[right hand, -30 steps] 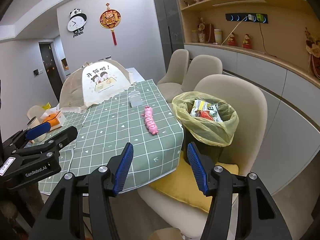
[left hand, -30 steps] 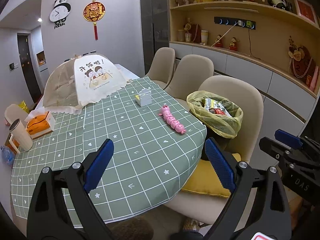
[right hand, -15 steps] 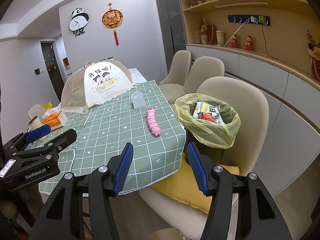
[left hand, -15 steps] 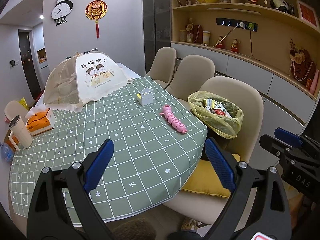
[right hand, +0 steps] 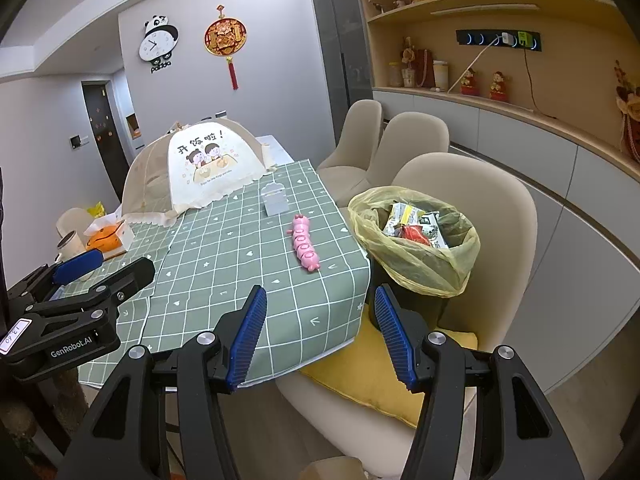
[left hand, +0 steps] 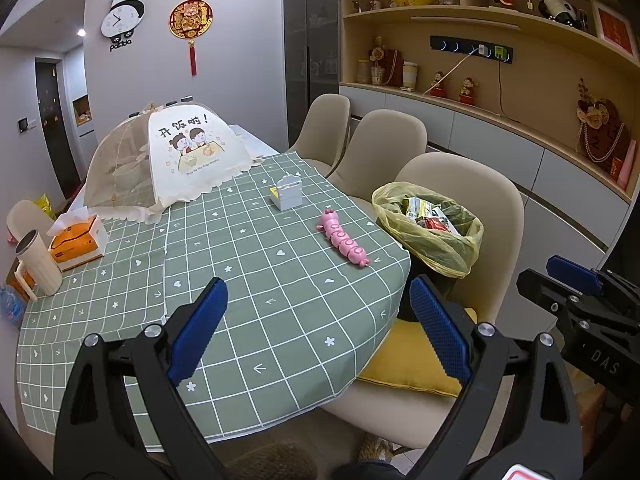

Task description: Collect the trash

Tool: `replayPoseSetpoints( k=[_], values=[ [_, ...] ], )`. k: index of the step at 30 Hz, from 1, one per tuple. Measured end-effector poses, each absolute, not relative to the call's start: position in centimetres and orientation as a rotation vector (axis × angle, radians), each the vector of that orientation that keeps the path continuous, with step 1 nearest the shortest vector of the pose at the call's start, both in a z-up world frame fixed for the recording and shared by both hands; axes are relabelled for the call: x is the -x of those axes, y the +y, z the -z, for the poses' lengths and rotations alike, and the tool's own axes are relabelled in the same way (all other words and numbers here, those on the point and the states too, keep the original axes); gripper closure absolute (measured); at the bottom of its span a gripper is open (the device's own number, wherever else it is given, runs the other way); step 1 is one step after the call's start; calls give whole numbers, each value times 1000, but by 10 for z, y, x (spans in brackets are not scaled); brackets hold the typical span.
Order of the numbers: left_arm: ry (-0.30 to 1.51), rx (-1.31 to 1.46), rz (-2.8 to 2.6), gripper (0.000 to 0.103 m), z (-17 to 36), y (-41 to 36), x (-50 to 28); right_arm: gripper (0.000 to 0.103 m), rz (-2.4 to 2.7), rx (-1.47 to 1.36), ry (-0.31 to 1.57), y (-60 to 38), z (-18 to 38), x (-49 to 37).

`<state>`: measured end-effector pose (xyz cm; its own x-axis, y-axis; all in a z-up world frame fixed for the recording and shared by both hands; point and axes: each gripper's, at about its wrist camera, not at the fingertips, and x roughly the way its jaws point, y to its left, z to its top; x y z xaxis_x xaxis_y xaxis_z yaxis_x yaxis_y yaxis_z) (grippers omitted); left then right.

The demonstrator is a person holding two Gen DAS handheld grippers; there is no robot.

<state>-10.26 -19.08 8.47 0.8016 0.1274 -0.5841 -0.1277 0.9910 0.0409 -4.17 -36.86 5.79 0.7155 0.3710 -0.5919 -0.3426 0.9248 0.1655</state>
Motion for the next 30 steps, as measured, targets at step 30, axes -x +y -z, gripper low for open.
replayPoseSetpoints(
  k=[30],
  values=[
    [631, -3, -128, 15, -83, -199, 100, 50, -393, -50, 672, -374, -55, 40]
  ],
)
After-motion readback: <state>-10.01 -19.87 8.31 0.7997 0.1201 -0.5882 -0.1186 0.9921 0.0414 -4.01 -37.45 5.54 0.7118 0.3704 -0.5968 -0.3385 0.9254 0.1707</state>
